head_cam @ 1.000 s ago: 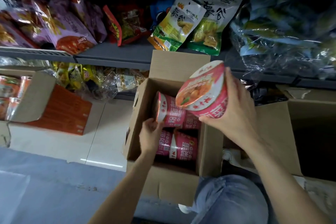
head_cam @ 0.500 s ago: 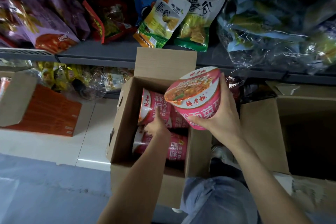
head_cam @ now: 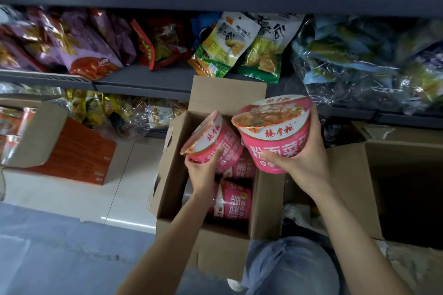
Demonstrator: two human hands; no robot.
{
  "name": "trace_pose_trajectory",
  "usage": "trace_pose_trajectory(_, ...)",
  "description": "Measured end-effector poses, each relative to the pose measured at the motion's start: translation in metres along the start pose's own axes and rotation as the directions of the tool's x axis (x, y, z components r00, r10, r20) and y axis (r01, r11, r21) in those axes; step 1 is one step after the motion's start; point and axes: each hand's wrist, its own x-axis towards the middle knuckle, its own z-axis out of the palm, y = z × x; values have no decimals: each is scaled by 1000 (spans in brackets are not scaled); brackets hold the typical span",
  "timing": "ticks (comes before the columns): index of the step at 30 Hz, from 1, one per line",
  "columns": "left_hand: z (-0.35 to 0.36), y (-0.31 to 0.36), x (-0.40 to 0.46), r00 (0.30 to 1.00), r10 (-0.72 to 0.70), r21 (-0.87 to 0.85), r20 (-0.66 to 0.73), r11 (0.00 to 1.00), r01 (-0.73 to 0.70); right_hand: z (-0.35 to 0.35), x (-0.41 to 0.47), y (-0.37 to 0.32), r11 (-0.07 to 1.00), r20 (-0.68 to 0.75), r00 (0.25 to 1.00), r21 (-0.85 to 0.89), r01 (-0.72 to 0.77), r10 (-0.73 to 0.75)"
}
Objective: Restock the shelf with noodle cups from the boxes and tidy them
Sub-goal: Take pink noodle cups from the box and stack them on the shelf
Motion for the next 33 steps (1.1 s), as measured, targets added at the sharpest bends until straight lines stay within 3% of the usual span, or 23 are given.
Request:
trace_pose_trajectory(3, -31, 38, -14, 944, 290, 131, 159, 941, -311, -2, -9, -34, 997, -14, 998, 46, 69, -68)
trace_pose_trajectory(7, -59, 116, -25, 773, 595, 349, 222, 692, -632, -2, -17, -93, 976, -74, 984, 137, 172, -163)
trace_pose_trajectory(11, -70, 188, -33, 607, 738, 376, 296, 495, -784, 6, -10, -163, 927, -152, 953, 235, 292, -262)
trace_pose_trajectory(16, -45, 267, -52, 449, 845, 258, 289, 383, -887, 24, 21, -256, 850, -250, 874, 232, 472, -417)
trace_pose_trajectory(18, -25, 294, -62, 440, 862, 195, 253, 400, -895, 34, 37, -285, 821, -320, 830, 206, 532, -458)
trace_pose_trajectory(22, 24, 325, -60, 493, 840, 57, 226, 494, -868, 52, 72, -316, 793, -415, 744, 82, 604, -524)
trace_pose_trajectory(26, 66, 328, -32, 528, 811, 42, 253, 536, -843, 57, 113, -307, 838, -358, 772, -62, 541, -525)
trace_pose_trajectory(30, 93, 338, 0, 508, 809, 125, 295, 494, -860, 46, 143, -303, 866, -261, 832, -261, 427, -489)
trace_pose_trajectory(33, 110, 350, 7, 516, 803, 421, 300, 374, -826, 40, 145, -294, 730, -289, 742, -574, 371, -604)
